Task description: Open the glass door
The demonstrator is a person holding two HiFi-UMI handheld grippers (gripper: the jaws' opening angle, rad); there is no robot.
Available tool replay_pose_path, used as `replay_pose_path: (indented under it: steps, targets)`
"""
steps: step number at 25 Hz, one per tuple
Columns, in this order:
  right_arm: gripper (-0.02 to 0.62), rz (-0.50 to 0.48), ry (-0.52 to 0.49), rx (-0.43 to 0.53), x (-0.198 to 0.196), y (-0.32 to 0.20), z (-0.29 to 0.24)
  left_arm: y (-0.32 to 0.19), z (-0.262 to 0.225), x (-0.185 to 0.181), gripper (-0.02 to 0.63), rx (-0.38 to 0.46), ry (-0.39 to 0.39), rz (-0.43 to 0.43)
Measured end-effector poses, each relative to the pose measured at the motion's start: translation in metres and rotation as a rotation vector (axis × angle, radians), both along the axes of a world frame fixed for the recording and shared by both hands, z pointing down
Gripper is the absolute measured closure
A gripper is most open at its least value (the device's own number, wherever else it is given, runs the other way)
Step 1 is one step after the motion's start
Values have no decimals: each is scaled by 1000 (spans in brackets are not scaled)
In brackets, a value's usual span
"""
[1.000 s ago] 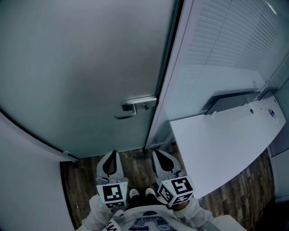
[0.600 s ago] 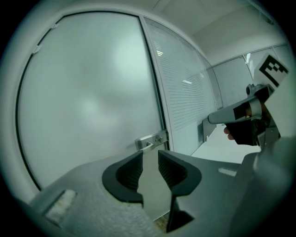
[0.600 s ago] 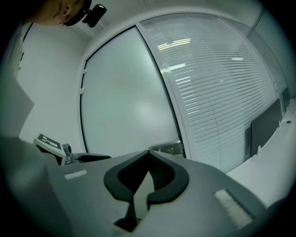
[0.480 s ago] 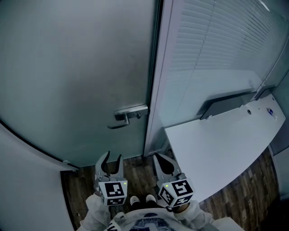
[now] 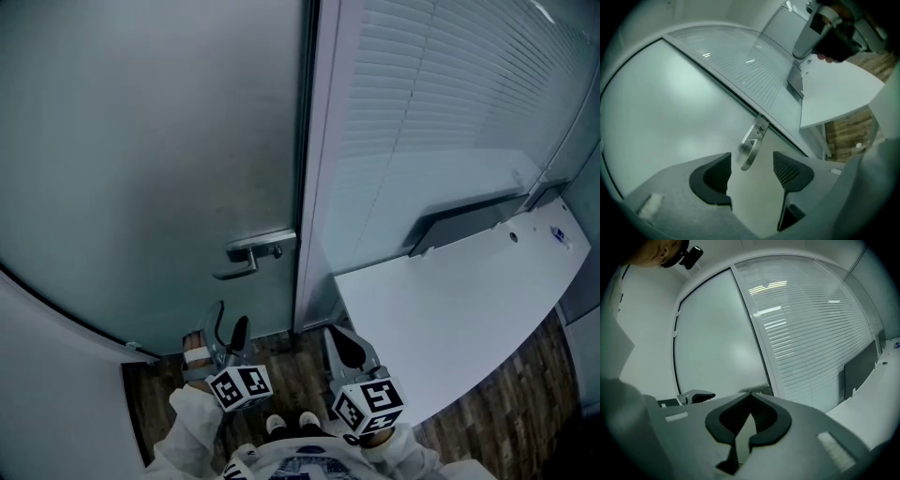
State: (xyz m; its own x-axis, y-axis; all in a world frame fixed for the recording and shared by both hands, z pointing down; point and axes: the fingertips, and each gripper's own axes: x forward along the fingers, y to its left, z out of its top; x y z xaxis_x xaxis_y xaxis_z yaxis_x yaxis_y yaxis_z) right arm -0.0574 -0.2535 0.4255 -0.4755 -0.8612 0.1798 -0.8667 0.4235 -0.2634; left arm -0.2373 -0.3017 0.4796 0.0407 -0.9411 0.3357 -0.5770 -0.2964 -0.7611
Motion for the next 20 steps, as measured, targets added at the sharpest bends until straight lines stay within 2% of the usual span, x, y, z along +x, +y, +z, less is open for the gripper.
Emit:
replay_pose_path:
  steps: [3, 8, 17, 20]
  targets:
    - [592, 11, -2, 0, 6, -4, 1, -20, 10, -4, 318, 17, -117, -1]
    - [592, 27, 0, -8, 14, -11, 11, -56, 35, -7, 318, 35, -243, 6]
    - [592, 38, 0, -33, 17, -13, 10, -100, 53, -5, 319, 37, -377, 36]
    - [592, 37, 3, -35, 16, -13, 11, -107, 61, -8, 319, 26, -386, 26]
